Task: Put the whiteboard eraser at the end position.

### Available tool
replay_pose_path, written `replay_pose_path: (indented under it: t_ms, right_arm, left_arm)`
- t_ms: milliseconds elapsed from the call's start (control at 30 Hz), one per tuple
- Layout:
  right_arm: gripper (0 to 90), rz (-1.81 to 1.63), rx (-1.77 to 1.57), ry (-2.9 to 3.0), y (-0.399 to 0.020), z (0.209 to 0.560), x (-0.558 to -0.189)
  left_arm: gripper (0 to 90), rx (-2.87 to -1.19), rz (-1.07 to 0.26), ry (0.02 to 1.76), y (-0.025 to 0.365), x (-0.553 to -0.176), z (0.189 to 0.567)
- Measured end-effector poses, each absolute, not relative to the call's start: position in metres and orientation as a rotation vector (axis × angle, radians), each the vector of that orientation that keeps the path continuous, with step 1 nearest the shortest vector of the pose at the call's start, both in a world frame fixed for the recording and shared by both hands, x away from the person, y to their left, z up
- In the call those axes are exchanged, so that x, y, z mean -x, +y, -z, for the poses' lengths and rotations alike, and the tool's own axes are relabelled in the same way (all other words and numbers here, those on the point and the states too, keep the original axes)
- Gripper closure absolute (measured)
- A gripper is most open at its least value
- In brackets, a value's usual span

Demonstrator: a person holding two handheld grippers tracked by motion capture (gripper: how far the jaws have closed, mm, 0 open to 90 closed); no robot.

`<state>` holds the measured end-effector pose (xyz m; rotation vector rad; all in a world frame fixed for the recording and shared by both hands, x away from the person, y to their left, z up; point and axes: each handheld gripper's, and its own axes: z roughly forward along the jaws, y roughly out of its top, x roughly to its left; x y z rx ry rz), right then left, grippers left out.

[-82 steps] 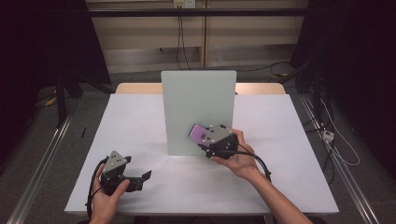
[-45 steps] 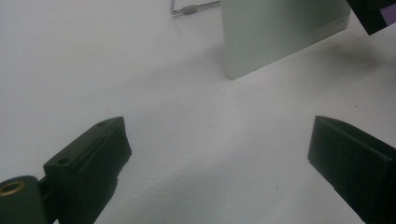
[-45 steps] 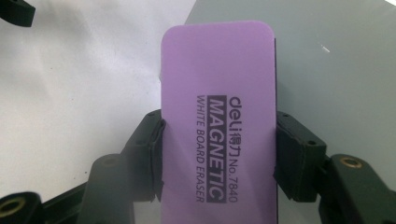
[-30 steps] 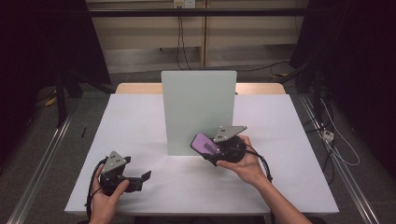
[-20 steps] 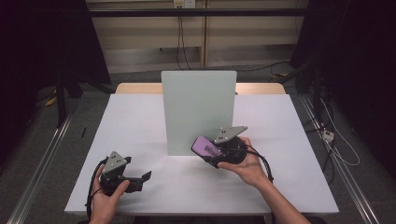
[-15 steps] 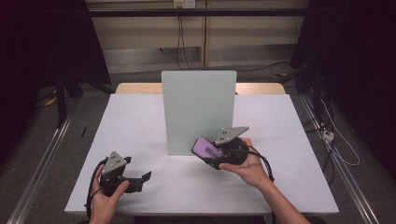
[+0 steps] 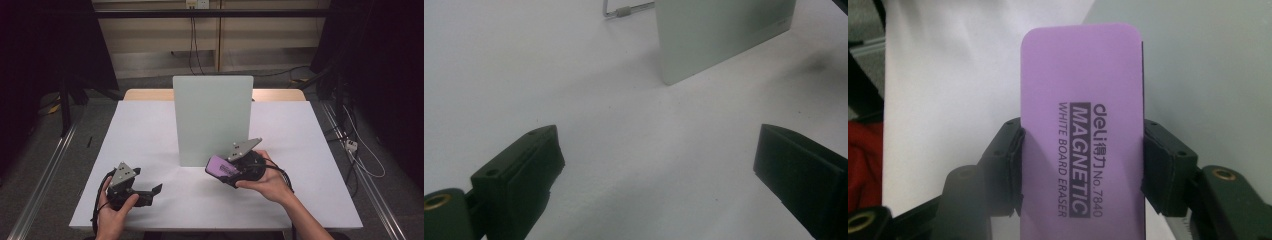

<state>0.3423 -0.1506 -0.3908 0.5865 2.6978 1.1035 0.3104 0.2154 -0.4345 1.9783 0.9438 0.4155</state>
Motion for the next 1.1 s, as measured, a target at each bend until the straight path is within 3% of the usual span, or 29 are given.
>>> replay_pose_path:
  t_ms: [1100]
  right_arm:
    - [41.4,-0.922,-0.542,2.894,-0.123,0.417,-0.345]
  left_arm:
    - [5.2,-1.98,-0.409,0.939,0.217,-0.309,0.435]
